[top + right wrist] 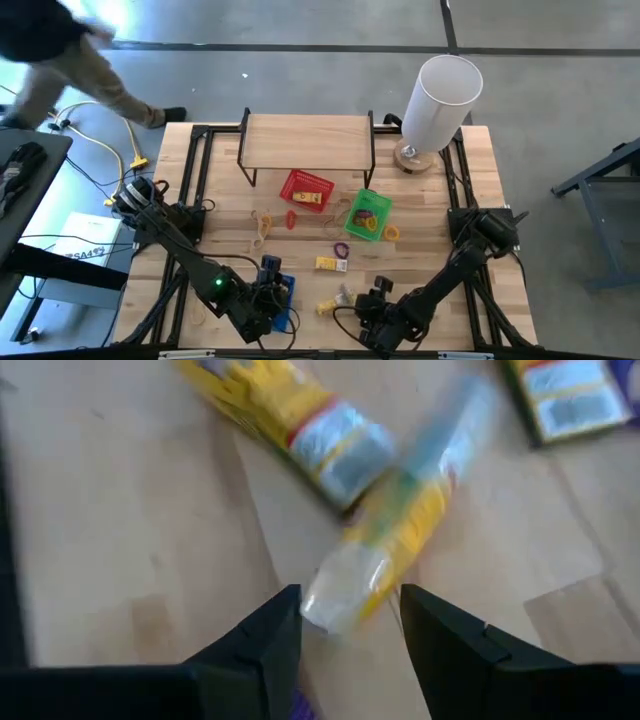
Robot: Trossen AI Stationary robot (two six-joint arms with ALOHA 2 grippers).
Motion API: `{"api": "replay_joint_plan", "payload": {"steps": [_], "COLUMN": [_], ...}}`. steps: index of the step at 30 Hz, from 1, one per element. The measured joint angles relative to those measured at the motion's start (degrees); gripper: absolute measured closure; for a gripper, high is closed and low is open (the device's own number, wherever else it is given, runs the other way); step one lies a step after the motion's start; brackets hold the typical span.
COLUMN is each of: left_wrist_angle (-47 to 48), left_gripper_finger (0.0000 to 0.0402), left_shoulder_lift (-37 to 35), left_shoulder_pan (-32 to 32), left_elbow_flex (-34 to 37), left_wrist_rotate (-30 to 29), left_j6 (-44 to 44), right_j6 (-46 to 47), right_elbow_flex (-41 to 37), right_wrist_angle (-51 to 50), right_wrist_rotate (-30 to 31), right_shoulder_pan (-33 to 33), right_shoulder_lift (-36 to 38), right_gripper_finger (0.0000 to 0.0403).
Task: Pick & Place Office Desk Supplies
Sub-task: Put the yellow crayon box into the red bin
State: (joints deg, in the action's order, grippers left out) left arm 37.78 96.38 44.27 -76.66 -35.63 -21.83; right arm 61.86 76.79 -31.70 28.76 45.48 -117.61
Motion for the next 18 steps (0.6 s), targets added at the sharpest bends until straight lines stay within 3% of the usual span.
{"api": "replay_joint_plan", "payload": {"steps": [7,18], "left_wrist_angle": [-0.2,-0.2], "left_gripper_finger": [0.0228,0.0228], "left_shoulder_lift": [0.0,0.0], "left_shoulder_pan": [0.0,0.0], "left_elbow_flex": [0.0,0.0], "left_wrist_rotate": [0.0,0.8], "left_j6": [0.0,0.0], "right_j6": [-0.5,-5.3], "right_elbow_flex": [0.2,0.0], "right_wrist_angle": [1.1,1.7], "right_wrist_rotate": [-1.1,5.7], "right_shoulder_pan": [-1.3,-3.5], "right_shoulder_lift": [-2.5,-2.9], "right_gripper_finger": [0.0247,0.0263]}}
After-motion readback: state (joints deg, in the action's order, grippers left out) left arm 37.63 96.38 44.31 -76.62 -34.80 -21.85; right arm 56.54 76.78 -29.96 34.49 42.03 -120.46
